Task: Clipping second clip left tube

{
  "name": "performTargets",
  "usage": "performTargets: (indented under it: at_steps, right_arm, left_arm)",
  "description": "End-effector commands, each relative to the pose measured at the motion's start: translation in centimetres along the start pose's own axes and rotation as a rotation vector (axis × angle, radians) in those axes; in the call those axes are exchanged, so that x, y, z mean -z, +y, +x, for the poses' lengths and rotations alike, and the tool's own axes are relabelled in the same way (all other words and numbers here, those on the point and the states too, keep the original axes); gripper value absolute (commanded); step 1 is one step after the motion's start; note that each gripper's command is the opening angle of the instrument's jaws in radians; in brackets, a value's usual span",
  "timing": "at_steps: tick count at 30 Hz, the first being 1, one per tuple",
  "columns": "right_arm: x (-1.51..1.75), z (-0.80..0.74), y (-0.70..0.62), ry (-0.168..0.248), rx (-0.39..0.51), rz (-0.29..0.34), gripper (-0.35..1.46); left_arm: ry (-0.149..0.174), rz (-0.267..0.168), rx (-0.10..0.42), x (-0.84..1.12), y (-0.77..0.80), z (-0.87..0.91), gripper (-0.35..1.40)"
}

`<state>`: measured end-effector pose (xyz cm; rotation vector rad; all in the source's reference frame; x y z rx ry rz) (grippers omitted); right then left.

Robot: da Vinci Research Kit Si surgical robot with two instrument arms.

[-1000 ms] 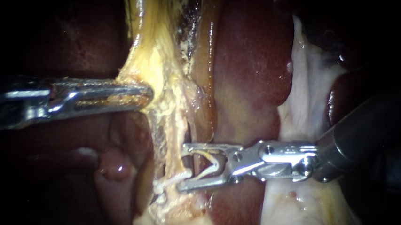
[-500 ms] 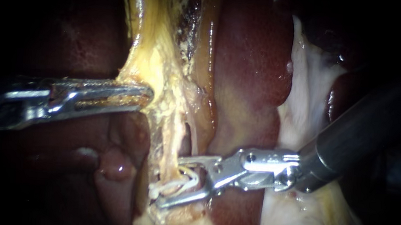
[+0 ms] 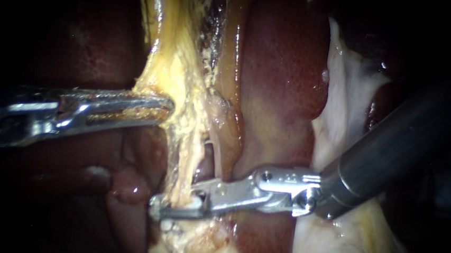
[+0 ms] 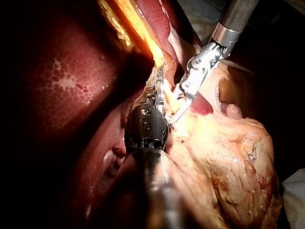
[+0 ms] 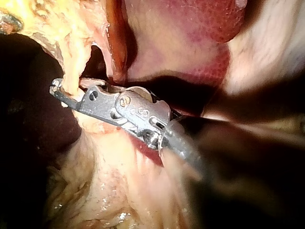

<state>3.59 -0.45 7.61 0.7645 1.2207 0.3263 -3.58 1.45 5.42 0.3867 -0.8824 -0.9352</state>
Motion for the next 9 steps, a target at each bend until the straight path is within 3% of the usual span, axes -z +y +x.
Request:
performTargets:
  at_steps: [1, 9]
  right_arm:
    - [-0.01, -0.02, 0.01, 0.0, -0.006, -0.003, -0.35]
    - [-0.02, -0.04, 0.01, -0.001, -0.023, 0.002, -0.35]
  left_arm:
    - [0.0, 0.001, 0.0, 0.0, 0.01, 0.0, -0.35]
    - [0.0, 0.001, 0.0, 0.0, 0.01, 0.0, -0.35]
